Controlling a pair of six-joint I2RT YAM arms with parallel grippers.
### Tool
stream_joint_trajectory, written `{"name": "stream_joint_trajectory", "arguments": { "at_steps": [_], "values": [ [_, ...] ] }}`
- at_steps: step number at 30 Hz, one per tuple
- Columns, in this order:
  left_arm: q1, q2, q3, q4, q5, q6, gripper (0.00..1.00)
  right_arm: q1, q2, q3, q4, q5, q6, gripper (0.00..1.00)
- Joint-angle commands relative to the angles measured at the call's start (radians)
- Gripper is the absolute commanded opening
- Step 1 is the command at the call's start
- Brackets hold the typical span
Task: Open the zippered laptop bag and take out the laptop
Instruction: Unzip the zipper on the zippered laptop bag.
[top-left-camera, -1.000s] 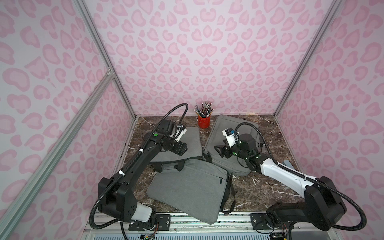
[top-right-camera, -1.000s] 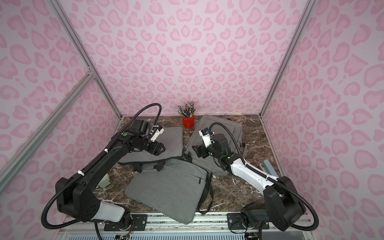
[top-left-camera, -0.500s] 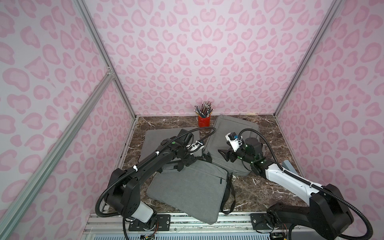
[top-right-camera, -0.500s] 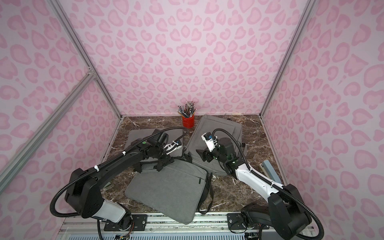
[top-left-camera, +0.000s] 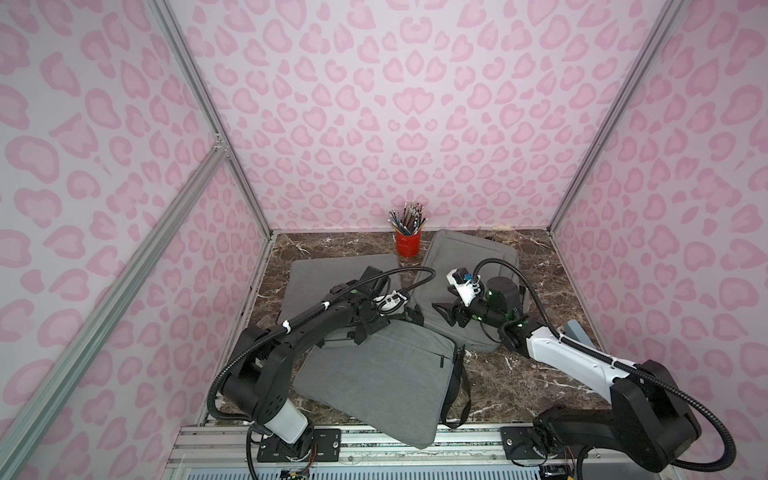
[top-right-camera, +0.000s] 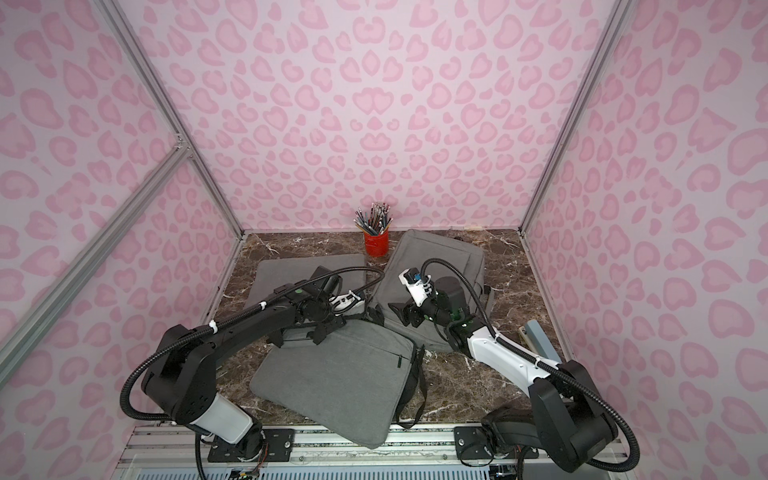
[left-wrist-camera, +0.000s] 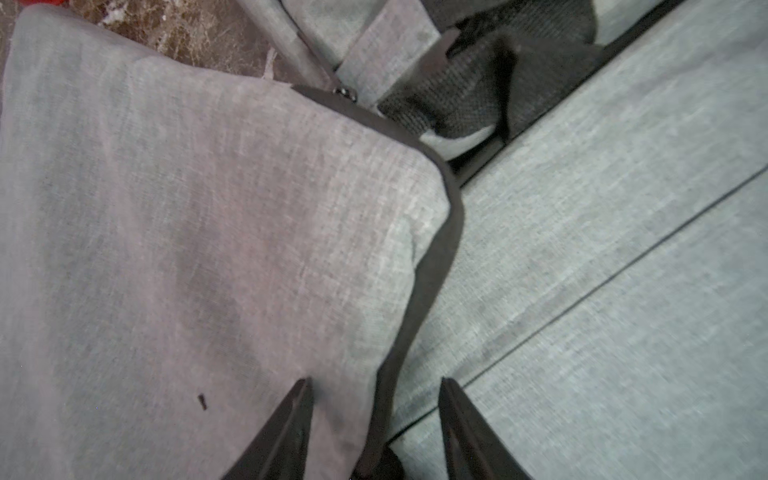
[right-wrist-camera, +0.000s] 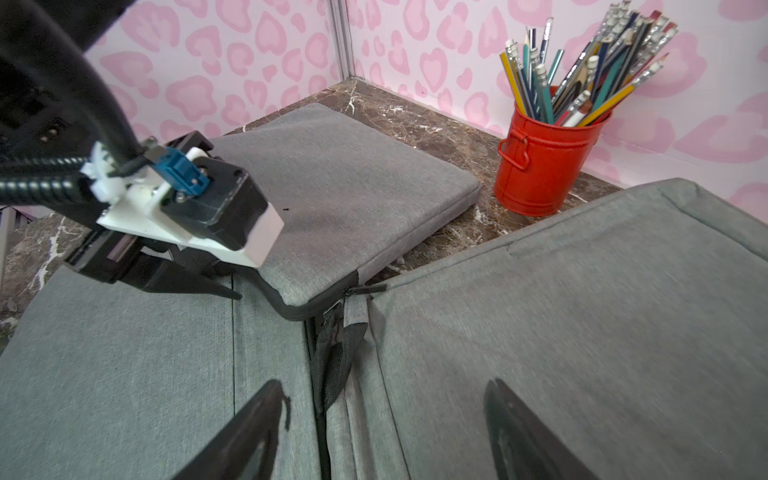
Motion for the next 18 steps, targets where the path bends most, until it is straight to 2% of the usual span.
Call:
{"name": "stream_joint_trajectory", "arguments": {
  "at_steps": [1,7,13,14,15,18],
  "values": [
    [0.001,0.012,-0.013,0.077,-0.055,0.006,0.47,0.005,0.020,0.005,0.070,-0.032,0.015,0.77],
    [0.001,0.013,-0.020,0.121,-0.125,0.025,0.44,0.020,0.061,0.010,0.092,-0.048,0.023,0.76],
    [0.006,0.033,-0.009,0.125,-0.127,0.036,0.42,0.022,0.090,0.011,0.116,-0.074,0.041,0.75],
    [0.008,0.037,-0.003,0.120,-0.127,0.036,0.39,0.023,0.094,0.009,0.125,-0.081,0.047,0.75],
    [0.010,0.038,0.001,0.112,-0.122,0.035,0.28,0.024,0.099,0.007,0.132,-0.088,0.053,0.75],
    [0.021,0.025,0.009,0.097,-0.097,0.035,0.05,0.026,0.119,0.020,0.134,-0.104,0.056,0.74]
  ]
}}
